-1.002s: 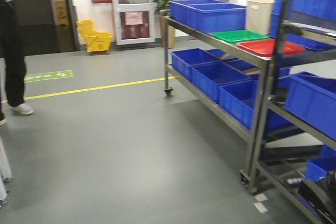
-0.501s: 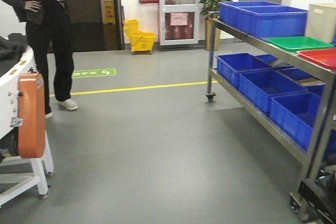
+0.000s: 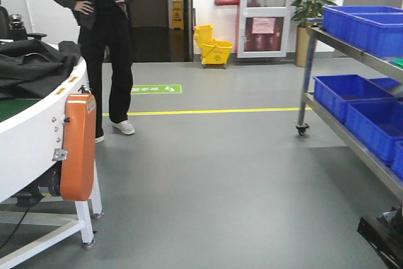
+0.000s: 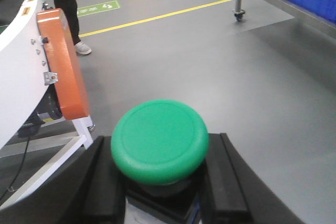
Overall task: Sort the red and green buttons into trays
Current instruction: 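Drive the base to the counter holding both buttons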
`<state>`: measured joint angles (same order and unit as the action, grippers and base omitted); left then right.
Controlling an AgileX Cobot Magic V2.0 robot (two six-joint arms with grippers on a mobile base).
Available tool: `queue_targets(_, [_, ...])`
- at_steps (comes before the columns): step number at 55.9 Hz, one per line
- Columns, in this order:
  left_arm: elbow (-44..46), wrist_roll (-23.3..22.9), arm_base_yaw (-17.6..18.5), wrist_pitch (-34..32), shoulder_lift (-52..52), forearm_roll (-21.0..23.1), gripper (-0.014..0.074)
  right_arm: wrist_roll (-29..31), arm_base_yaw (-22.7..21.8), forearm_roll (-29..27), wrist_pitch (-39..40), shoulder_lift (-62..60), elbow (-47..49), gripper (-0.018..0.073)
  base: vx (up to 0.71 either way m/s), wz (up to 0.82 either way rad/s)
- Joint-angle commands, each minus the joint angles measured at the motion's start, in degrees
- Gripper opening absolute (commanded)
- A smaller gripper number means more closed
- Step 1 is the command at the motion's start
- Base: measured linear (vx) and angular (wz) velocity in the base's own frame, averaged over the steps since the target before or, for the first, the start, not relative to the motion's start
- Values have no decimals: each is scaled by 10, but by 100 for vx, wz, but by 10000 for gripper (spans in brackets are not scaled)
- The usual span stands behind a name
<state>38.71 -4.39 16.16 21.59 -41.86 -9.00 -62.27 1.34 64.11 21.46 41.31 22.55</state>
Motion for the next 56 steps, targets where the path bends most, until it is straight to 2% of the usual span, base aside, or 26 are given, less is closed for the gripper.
queue_targets(1, [16,-6,3,-49,1,2,1,-1,-1,-13,27,-3,17,-9,36,22])
queue_targets(22, [16,-6,3,-49,1,2,1,-1,-1,-13,28,-3,17,-9,41,7])
queue_targets(56, [16,-6,3,-49,1,2,1,-1,-1,-13,30,-3,17,-9,49,-13])
